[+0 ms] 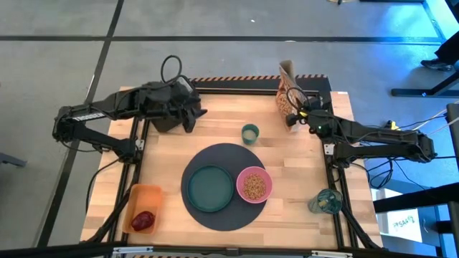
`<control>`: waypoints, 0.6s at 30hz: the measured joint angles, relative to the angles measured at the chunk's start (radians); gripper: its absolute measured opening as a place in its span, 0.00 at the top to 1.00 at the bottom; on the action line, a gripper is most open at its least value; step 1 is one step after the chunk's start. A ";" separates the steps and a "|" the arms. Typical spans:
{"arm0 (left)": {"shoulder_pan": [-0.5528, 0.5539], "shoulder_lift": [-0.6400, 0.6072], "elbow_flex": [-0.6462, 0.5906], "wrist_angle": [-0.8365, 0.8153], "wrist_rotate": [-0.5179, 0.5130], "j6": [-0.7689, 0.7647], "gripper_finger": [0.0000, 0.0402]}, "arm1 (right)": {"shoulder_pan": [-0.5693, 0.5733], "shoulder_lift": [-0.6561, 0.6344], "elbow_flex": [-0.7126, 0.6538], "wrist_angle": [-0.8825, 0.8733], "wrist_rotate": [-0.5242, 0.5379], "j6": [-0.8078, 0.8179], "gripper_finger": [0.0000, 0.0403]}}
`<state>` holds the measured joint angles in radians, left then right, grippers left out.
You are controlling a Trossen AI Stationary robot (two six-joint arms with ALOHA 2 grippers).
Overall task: Arrange a breakfast setting
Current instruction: Pour the cereal from the cereal box into the pink bowl on the placemat
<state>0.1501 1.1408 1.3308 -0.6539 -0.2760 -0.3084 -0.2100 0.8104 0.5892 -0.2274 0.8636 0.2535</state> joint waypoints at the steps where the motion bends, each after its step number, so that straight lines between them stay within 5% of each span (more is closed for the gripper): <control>1: -0.004 0.000 0.000 -0.002 -0.001 0.000 0.36 | 0.000 0.000 0.000 -0.001 -0.004 0.000 1.00; 8: -0.017 -0.003 0.000 -0.013 -0.011 -0.018 0.36 | 0.000 -0.017 0.008 -0.023 -0.065 0.005 0.93; 18: -0.030 -0.005 0.000 -0.012 -0.020 -0.031 0.36 | 0.000 -0.176 0.013 -0.112 -0.077 0.005 0.56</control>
<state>0.1201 1.1362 1.3308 -0.6664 -0.2963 -0.3389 -0.2100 0.6342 0.6025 -0.3392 0.7864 0.2584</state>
